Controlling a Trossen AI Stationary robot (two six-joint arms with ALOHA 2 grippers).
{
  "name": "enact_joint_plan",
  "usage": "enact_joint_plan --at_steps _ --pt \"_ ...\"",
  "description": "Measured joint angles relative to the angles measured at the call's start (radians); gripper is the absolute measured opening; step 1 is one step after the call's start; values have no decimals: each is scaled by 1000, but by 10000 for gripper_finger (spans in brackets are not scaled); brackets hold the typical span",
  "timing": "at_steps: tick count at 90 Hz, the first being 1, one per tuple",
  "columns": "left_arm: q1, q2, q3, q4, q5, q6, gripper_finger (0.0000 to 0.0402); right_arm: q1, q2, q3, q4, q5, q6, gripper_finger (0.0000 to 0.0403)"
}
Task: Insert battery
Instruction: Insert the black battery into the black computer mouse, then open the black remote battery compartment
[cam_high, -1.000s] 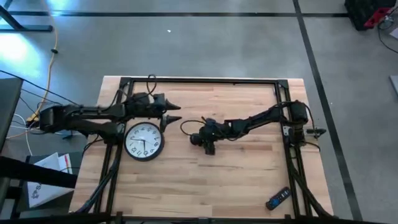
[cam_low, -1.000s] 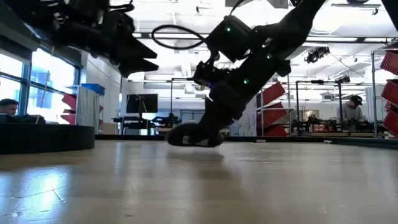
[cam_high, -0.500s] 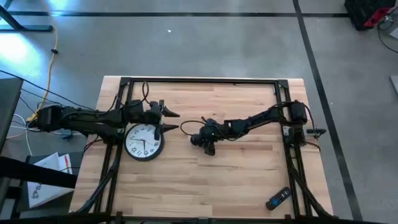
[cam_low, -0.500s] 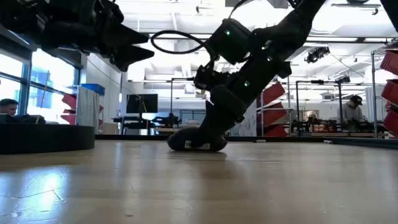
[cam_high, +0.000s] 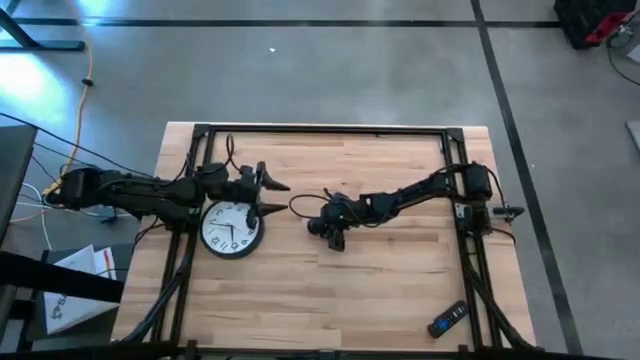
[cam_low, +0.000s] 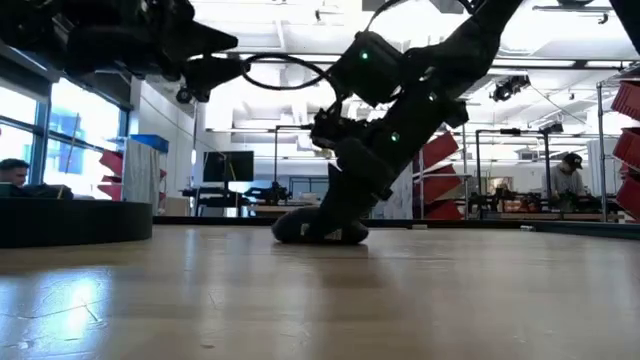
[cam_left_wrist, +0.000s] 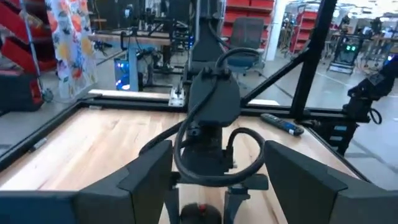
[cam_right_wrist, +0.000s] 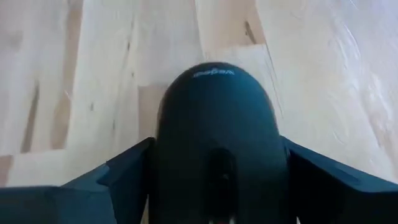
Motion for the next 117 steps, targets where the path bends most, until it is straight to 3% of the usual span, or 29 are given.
enact_joint_plan --at_steps 12,32,49,67,97,117 --pt "-29 0 0 0 10 27 233 11 -49 21 -30 10 -24 318" --pt "-79 0 0 16 -2 61 233 64 -217 40 -156 122 -100 320" --pt "-178 1 15 -45 -160 44 233 192 -335 36 -488 227 -106 320" --pt "-335 34 118 -206 -343 42 233 397 -337 35 -728 280 47 321" --pt "-538 189 270 -226 -504 60 233 663 -306 151 -974 270 449 321" --pt "-627 325 345 -171 -567 30 233 785 -195 293 -1169 131 611 317"
